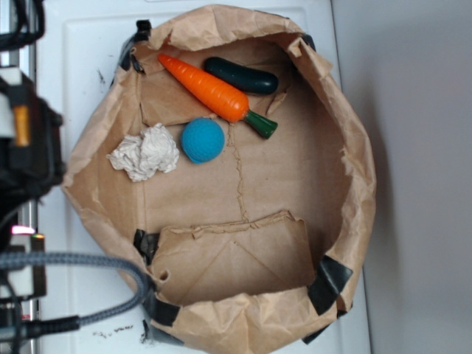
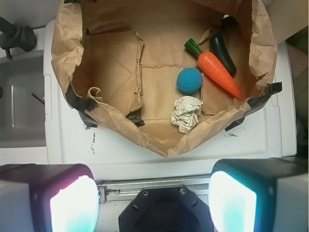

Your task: Grab the white paper.

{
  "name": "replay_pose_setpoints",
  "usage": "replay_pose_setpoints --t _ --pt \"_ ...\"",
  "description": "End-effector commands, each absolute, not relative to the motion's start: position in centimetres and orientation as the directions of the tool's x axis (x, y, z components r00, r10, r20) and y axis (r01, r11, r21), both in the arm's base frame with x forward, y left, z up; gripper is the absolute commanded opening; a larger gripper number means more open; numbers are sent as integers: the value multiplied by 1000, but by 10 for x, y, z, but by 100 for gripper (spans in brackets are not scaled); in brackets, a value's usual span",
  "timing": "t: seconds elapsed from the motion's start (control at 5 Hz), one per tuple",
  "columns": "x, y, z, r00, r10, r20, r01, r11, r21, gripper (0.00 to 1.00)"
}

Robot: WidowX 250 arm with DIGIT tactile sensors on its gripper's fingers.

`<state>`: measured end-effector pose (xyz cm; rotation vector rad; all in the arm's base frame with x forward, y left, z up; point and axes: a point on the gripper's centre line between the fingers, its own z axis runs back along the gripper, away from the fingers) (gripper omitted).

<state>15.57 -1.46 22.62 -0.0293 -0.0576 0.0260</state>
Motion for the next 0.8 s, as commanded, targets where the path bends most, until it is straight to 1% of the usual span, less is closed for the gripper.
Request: replay_pose_setpoints --t 0.0,0.2,0.4,0.6 --pt "160 -11 236 994 49 99 -46 998 -34 100" --pt "160 -11 236 994 49 99 -46 998 -34 100" --pt "193 -4 233 989 76 131 -73 997 -30 100" --pt "214 9 213 990 67 122 -69 998 7 100"
